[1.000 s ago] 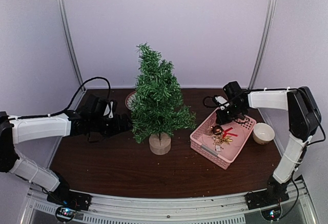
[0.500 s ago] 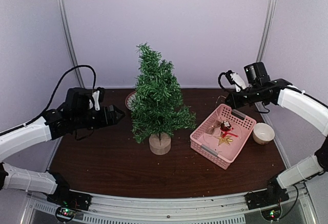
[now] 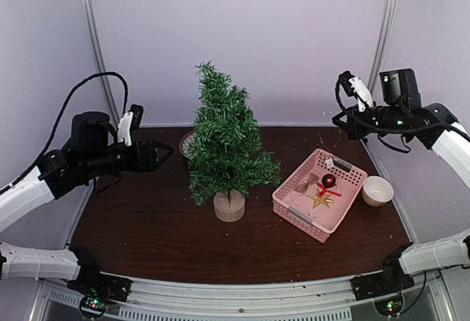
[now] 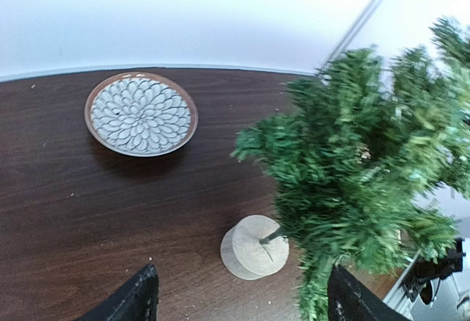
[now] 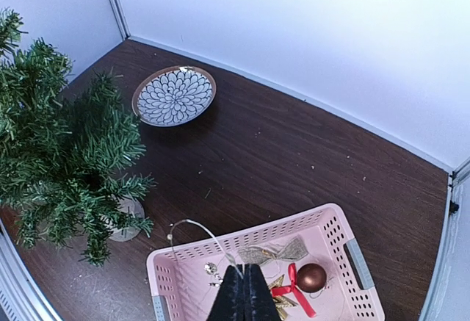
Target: Decorate the small christmas tree
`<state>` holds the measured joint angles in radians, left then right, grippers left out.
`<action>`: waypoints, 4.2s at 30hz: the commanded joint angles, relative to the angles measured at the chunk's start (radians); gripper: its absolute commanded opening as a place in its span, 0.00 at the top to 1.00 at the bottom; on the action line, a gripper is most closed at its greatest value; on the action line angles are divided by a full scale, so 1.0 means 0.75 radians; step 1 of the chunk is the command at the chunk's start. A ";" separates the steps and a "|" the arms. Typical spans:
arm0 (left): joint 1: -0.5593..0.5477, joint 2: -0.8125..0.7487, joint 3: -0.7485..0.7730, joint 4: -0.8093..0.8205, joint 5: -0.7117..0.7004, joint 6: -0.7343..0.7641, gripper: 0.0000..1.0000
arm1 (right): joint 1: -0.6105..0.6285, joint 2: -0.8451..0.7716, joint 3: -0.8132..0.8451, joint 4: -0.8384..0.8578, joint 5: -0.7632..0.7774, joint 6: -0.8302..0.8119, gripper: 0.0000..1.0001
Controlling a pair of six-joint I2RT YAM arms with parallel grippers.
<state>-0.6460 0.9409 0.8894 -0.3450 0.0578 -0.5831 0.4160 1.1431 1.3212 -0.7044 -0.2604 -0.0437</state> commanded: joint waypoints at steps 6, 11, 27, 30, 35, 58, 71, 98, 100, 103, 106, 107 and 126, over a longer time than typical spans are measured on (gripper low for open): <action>-0.083 0.015 0.085 -0.001 0.036 0.167 0.24 | 0.031 0.241 -0.191 0.012 0.090 0.003 1.00; -0.084 -0.009 0.102 -0.037 0.010 0.184 0.24 | 0.059 0.001 -0.245 0.178 0.161 0.078 1.00; -0.087 -0.003 0.104 -0.018 0.003 0.195 0.19 | 0.150 0.246 -0.380 0.216 0.179 0.117 1.00; -0.090 -0.015 0.109 -0.037 -0.005 0.201 0.15 | 0.141 0.001 -0.383 0.309 0.256 0.161 1.00; -0.090 -0.038 0.100 -0.029 -0.040 0.215 0.08 | 0.136 0.352 -0.414 0.260 0.100 0.148 1.00; -0.111 0.006 0.076 0.102 0.025 0.307 0.11 | 0.094 0.133 -0.403 0.410 0.002 0.165 1.00; -0.317 -0.087 0.109 0.212 -0.056 0.747 0.18 | 0.096 0.070 -0.184 0.231 -0.212 0.009 1.00; -0.979 0.804 0.559 0.413 -0.399 1.271 0.44 | 0.097 -0.095 -0.167 0.165 -0.393 -0.018 1.00; -0.995 0.874 0.590 0.488 -0.421 1.227 0.42 | 0.098 -0.122 -0.178 0.168 -0.403 -0.010 1.00; -0.996 0.958 0.606 0.637 -0.487 1.158 0.38 | 0.097 -0.152 -0.190 0.183 -0.411 0.001 1.00; -0.996 1.057 0.673 0.688 -0.572 1.131 0.37 | 0.098 -0.156 -0.189 0.189 -0.413 0.007 1.00; -0.998 1.092 0.709 0.679 -0.597 1.127 0.38 | 0.098 -0.154 -0.187 0.193 -0.416 0.011 1.00; -0.904 1.458 0.985 0.734 -0.498 0.887 0.39 | 0.098 -0.258 -0.216 0.198 -0.430 0.048 1.00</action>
<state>-1.3510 2.0113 1.5818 0.1352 -0.3763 0.1249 0.4850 0.9676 1.1683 -0.5701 -0.5571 -0.0189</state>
